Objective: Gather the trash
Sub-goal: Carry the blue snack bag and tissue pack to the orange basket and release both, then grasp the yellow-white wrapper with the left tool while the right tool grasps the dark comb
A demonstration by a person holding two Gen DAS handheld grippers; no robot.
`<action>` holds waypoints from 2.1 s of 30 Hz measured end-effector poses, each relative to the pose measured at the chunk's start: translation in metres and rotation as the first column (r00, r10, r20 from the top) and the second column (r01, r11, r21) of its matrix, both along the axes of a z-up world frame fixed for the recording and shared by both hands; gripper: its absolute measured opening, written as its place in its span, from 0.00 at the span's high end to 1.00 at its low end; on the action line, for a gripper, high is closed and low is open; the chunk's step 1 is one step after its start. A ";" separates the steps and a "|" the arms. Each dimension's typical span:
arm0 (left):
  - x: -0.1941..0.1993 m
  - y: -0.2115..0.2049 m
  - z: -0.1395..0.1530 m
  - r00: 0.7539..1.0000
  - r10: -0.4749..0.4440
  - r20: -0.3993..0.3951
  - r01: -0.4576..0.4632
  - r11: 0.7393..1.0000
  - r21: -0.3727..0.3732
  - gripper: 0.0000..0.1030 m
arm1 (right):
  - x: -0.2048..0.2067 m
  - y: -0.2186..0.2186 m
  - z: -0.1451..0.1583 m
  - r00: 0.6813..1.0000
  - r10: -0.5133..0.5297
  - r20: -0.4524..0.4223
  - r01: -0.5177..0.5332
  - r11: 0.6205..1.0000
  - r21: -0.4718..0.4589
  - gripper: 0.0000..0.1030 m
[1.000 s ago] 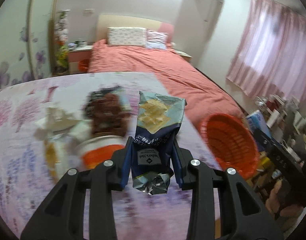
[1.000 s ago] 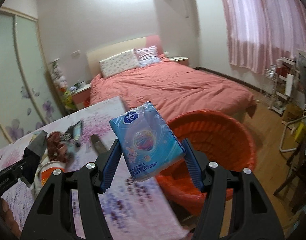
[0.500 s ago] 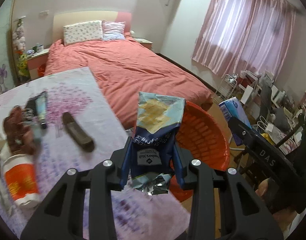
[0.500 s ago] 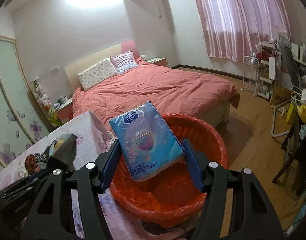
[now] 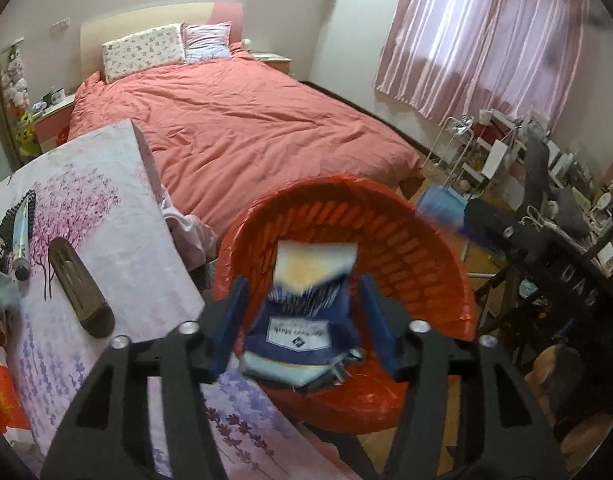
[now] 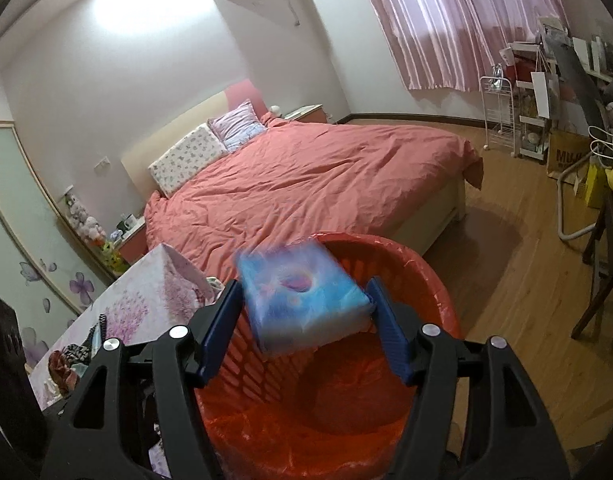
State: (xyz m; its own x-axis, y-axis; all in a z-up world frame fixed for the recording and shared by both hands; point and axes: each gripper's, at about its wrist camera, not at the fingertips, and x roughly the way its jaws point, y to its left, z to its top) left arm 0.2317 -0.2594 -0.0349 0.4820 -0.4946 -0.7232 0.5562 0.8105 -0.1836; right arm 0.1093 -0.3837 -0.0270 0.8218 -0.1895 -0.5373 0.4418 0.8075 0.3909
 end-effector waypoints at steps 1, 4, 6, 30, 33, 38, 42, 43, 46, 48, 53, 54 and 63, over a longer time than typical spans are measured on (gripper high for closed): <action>0.002 0.001 -0.003 1.000 0.006 -0.005 -0.006 1.000 0.006 0.37 | 0.000 0.000 -0.002 1.000 -0.001 -0.005 0.001 1.000 0.002 0.29; 0.003 0.010 -0.007 1.000 0.023 -0.012 -0.023 0.999 0.024 0.33 | -0.003 -0.001 -0.002 1.000 0.001 -0.019 -0.001 1.000 0.003 0.29; 0.001 0.018 -0.006 0.999 0.036 -0.009 -0.036 0.999 0.030 0.32 | -0.005 -0.001 0.000 1.000 0.000 -0.026 0.000 1.000 -0.002 0.28; -0.050 0.216 0.025 0.926 0.344 0.154 -0.361 0.927 0.097 0.25 | 0.001 0.110 0.028 0.977 0.187 -0.102 -0.199 0.971 -0.131 0.28; -0.051 0.253 0.022 0.899 0.406 0.161 -0.425 0.900 0.101 0.24 | 0.004 0.129 0.025 0.969 0.218 -0.115 -0.233 0.963 -0.138 0.28; -0.048 0.312 0.008 0.844 0.516 0.147 -0.534 0.837 0.124 0.24 | 0.011 0.156 0.018 0.952 0.270 -0.144 -0.290 0.947 -0.137 0.28; -0.039 0.348 -0.005 0.802 0.588 0.105 -0.597 0.791 0.130 0.25 | 0.018 0.174 0.011 0.939 0.300 -0.168 -0.324 0.936 -0.140 0.28; -0.035 0.355 -0.009 0.795 0.600 0.087 -0.606 0.784 0.134 0.25 | 0.019 0.178 0.009 0.935 0.308 -0.175 -0.333 0.933 -0.139 0.28; -0.024 0.363 -0.022 0.788 0.615 0.037 -0.613 0.777 0.145 0.28 | 0.021 0.185 0.005 0.928 0.321 -0.191 -0.349 0.927 -0.139 0.28; -0.020 0.365 -0.028 0.791 0.611 0.007 -0.606 0.782 0.144 0.30 | 0.024 0.189 0.003 0.924 0.325 -0.200 -0.355 0.924 -0.139 0.28; -0.010 0.358 -0.036 0.785 0.619 0.004 -0.611 0.775 0.161 0.42 | 0.031 0.194 -0.002 0.917 0.332 -0.221 -0.367 0.920 -0.138 0.28; -0.009 0.357 -0.036 0.783 0.621 0.013 -0.614 0.771 0.168 0.49 | 0.032 0.194 -0.003 0.916 0.334 -0.224 -0.369 0.919 -0.138 0.28; -0.008 0.389 -0.034 0.759 0.650 0.020 -0.642 0.744 0.183 0.65 | 0.073 0.205 -0.012 0.894 0.369 -0.254 -0.412 0.900 -0.141 0.28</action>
